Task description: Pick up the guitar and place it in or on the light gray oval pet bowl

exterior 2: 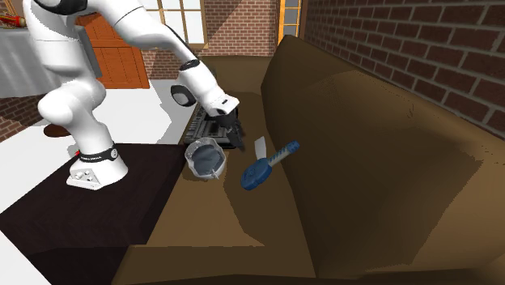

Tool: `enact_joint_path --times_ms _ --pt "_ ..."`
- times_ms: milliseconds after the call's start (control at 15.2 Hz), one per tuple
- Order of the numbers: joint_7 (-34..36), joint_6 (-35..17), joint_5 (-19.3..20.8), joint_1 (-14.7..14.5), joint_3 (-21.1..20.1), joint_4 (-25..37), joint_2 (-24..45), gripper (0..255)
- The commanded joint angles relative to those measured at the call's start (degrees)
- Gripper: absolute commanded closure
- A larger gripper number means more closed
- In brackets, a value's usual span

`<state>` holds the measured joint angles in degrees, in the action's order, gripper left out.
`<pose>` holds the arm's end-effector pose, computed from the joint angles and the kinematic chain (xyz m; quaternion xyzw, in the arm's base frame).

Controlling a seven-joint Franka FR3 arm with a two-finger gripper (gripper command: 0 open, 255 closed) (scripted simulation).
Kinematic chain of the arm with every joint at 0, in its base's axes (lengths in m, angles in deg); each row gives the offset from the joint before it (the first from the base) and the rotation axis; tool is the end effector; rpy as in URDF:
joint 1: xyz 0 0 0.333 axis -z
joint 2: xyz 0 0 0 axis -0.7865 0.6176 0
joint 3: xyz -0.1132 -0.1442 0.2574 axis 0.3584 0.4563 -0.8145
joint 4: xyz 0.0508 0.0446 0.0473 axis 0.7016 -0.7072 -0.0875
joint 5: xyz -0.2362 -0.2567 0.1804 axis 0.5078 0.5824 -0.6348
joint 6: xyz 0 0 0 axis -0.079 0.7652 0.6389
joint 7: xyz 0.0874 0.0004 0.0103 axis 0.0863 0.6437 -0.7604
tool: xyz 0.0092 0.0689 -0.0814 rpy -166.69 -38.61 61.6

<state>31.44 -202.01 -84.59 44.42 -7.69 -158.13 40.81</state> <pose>0.5014 0.0095 0.2963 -0.9679 -0.0326 -0.2464 0.0377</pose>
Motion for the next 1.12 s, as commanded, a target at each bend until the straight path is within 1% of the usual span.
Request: enact_joint_path --times_ms 0,66,198,264,330,396,528,858,1056 --pt "-11.7 -3.6 -12.4 3.8 -5.7 4.2 5.1 0" --pt "-16.6 -5.4 -16.9 7.6 -10.1 6.7 7.8 0" --pt "-24.6 -9.5 -22.7 16.0 -19.7 11.7 13.5 0" --pt "-27.8 -11.8 -24.2 20.0 -24.1 14.1 16.6 0" --pt "-29.9 -14.1 -24.3 23.5 -28.1 16.5 19.8 0" --pt "-30.8 -16.0 -23.4 25.8 -30.7 18.2 22.4 0" --pt "-30.3 -16.6 -22.2 25.4 -30.4 19.6 24.3 0" --pt "-30.3 -17.7 -20.8 24.1 -29.4 23.5 29.1 0" --pt "-30.3 -17.8 -20.7 23.9 -29.2 24.0 29.7 0"
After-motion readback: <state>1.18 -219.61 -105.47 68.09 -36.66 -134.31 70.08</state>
